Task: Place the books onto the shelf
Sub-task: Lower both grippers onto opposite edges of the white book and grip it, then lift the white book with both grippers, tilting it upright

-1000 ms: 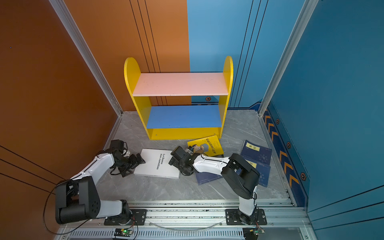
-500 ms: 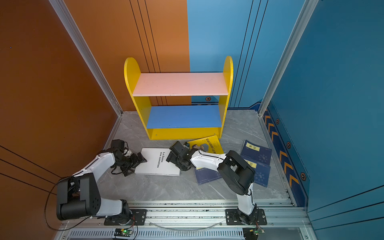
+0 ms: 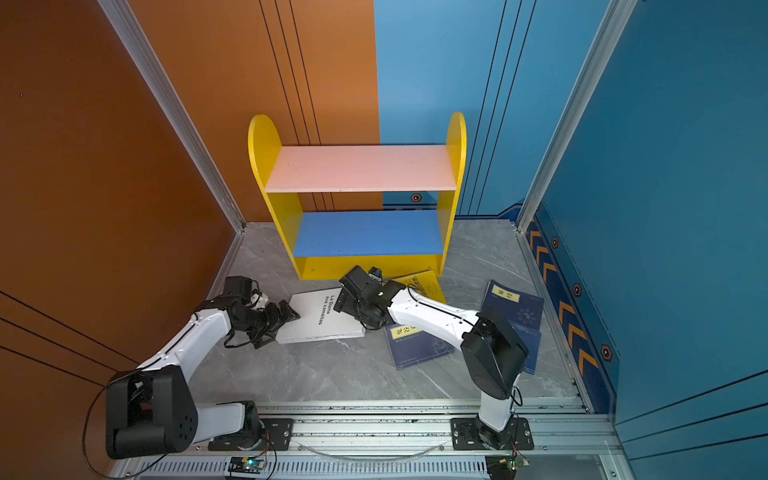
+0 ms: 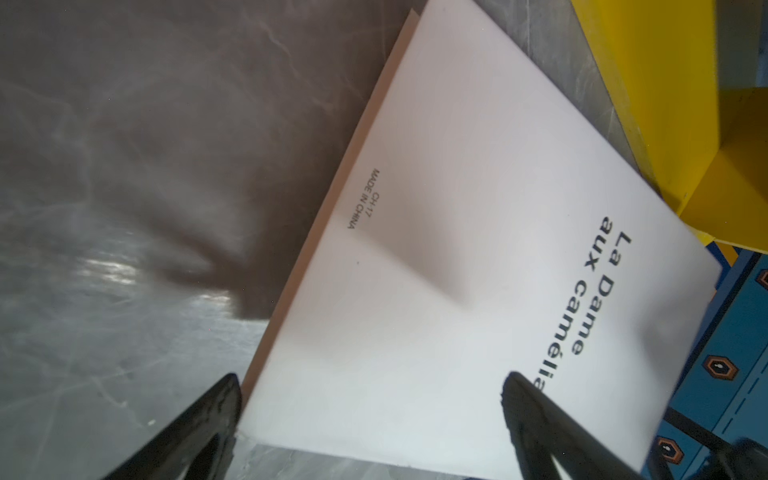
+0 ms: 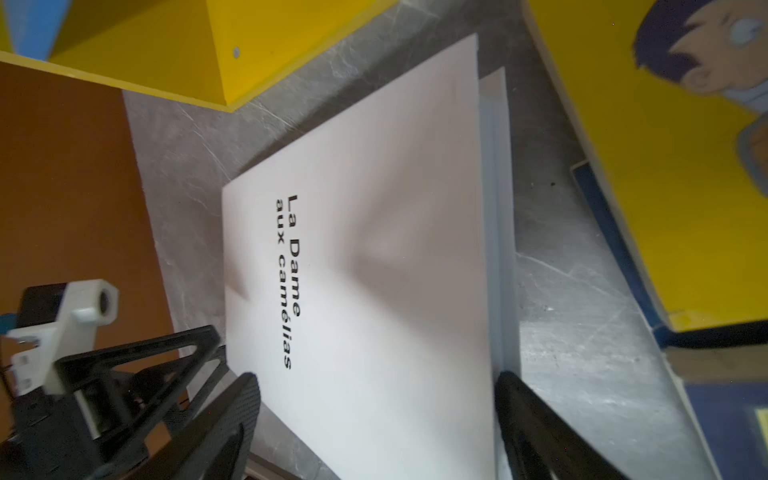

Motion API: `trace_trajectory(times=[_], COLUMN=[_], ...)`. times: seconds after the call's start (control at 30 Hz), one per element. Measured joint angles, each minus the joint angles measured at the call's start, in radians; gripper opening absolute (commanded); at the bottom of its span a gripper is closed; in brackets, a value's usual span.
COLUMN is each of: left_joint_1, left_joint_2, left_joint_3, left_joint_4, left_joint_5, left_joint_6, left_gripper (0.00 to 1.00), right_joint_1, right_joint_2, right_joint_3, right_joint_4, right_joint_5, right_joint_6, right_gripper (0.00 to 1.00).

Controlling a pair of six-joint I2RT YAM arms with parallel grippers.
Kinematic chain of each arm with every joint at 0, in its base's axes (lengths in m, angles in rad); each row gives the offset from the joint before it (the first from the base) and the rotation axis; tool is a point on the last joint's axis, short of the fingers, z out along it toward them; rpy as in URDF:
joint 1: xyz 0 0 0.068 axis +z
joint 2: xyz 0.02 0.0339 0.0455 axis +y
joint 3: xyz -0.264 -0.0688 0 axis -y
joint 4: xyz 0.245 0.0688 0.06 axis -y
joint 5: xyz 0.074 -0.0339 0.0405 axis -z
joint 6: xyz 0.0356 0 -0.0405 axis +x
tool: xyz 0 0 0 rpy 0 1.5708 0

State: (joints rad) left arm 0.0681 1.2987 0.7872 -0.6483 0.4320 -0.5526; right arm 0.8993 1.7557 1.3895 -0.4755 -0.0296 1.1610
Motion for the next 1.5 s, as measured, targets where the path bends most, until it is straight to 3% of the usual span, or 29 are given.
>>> trace_trajectory(times=[0.2,0.37,0.67,1.03,1.5], left_joint_1=[-0.185,-0.331,-0.496,-0.560,-0.570], left_joint_2=[0.030,0.093,0.241,0.314,0.334], left_joint_3=[0.068,0.112,0.191,0.208,0.209], left_joint_4=[-0.006,0.037,0.169,0.248,0.312], left_joint_5=[-0.006,0.001,0.022,-0.001,-0.028], left_joint_6=[-0.056,-0.130,-0.222,-0.311,-0.335], left_gripper=[0.98,0.98,0.98,0.98,0.98], right_joint_1=[-0.058,-0.134,-0.348,-0.519,-0.525], right_joint_2=[-0.156,-0.284,-0.480,-0.575,-0.530], right_joint_3=[-0.047,-0.188,-0.433,-0.643,-0.683], right_joint_4=[-0.020,-0.013,-0.012,0.055,0.275], right_joint_5=[0.044,0.053,0.021,-0.147,-0.344], right_joint_6=[-0.023,-0.029,-0.057,-0.118,-0.161], right_gripper=[0.90,0.91,0.92,0.91,0.83])
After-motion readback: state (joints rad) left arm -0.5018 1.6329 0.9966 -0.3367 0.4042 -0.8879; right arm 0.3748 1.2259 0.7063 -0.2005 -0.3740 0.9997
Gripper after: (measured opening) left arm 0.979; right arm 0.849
